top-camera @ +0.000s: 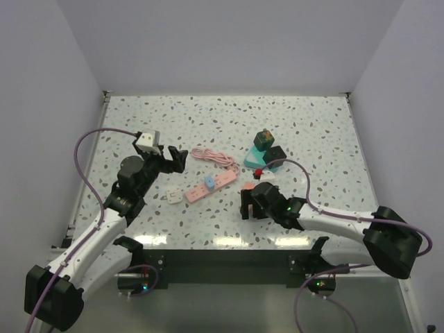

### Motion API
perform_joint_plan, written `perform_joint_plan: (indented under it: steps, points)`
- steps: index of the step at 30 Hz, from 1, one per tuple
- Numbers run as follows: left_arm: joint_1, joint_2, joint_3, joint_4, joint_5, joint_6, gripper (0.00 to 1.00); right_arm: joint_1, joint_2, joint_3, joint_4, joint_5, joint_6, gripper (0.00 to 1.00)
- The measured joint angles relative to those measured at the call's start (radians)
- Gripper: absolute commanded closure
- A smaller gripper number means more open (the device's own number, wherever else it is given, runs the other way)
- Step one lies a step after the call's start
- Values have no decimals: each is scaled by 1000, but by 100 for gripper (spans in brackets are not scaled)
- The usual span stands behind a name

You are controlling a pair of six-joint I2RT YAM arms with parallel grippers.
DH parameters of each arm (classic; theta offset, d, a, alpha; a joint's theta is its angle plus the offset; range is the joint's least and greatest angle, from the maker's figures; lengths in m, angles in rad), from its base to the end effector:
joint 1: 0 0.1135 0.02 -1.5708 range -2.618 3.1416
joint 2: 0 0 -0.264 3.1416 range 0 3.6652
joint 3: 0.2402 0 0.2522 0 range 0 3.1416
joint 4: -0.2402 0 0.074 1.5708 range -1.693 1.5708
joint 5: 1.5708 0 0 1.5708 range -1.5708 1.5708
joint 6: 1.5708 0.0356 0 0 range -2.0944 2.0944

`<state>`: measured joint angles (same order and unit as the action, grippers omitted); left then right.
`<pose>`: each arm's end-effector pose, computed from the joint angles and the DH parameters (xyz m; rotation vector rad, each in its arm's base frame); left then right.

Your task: Insert the plug

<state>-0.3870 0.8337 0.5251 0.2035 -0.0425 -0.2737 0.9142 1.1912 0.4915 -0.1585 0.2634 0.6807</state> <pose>0.1887 -0.0753 0.2802 0.0637 1.6956 -0.4612 0.1411 0.1679 0.1649 -0.1641 2.4279 0.4224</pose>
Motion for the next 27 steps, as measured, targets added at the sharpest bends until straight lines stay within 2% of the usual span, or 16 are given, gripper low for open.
perform_joint_plan:
  steps: [8, 20, 27]
  points:
    - [0, 9, 0, 17, 22, 0, 0, 42, 136, 58, 56, 37, 33, 17]
    - [-1, 21, -2, 37, 61, -1, 0, 80, 273, 141, 133, 65, 3, 14]
    - [-1, 22, -16, 46, 71, -1, 0, 86, 301, 161, 115, 113, -32, 29]
